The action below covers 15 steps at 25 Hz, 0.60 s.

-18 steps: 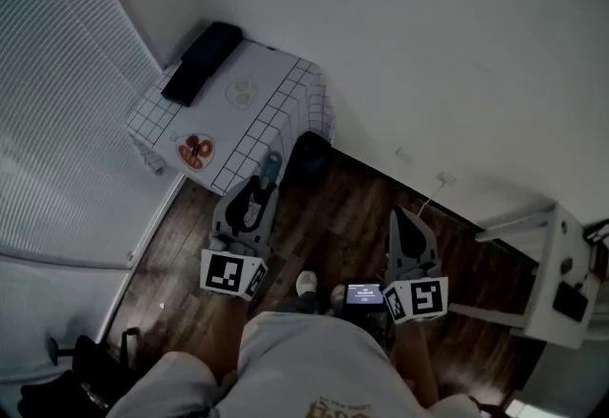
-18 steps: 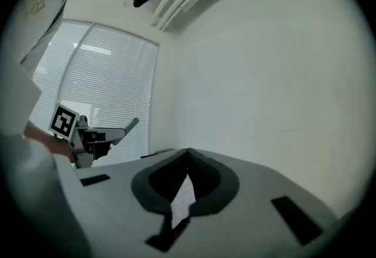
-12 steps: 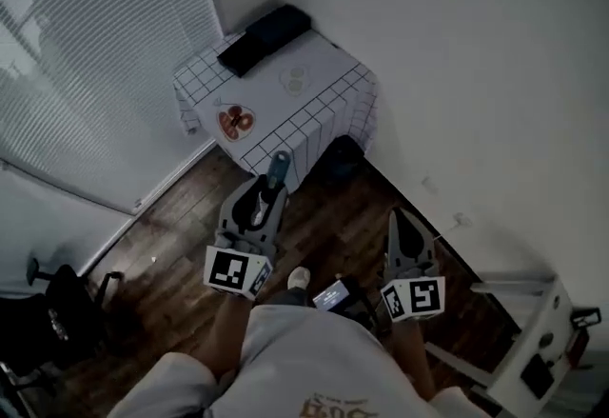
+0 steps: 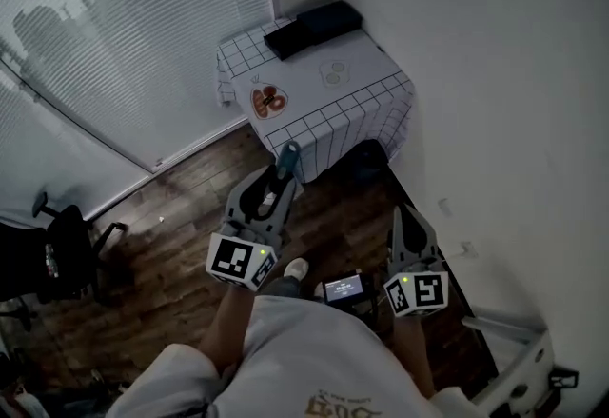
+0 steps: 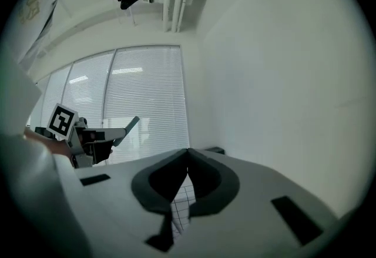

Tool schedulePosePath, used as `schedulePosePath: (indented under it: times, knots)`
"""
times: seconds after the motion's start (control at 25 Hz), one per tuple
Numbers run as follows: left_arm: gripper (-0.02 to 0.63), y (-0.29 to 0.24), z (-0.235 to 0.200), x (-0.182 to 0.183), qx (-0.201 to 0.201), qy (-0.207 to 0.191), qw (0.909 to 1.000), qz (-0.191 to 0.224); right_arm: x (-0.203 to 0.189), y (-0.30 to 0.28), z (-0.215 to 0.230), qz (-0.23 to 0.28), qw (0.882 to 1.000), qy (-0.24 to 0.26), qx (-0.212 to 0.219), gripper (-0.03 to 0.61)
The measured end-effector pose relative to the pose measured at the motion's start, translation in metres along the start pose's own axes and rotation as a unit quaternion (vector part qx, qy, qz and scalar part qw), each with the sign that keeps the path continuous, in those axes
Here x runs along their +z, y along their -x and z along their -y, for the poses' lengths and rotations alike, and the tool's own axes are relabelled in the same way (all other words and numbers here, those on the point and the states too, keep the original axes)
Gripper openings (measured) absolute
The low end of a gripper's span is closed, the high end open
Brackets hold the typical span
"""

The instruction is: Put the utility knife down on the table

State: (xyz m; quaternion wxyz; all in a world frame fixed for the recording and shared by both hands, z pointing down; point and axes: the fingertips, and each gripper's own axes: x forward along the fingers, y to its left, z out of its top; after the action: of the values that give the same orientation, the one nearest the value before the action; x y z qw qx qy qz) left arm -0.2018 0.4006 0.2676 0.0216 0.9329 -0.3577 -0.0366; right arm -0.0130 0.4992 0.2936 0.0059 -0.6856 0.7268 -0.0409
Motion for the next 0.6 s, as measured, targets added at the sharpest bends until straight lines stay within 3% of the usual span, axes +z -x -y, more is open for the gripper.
schedulePosePath:
  times: [0.36,0.6]
  knots:
    - [0.143,-0.013,0.02,-0.004,0.016,-0.037,0.9991,-0.011,-0.004,0.01,0.024,-0.007,1.0,-0.006,0.024,0.008]
    - [0.143,-0.035,0.021,-0.008,0.011,-0.031,0.9994,-0.013,0.0,-0.002,0.042,-0.003,1.0,-0.007,0.025,0.008]
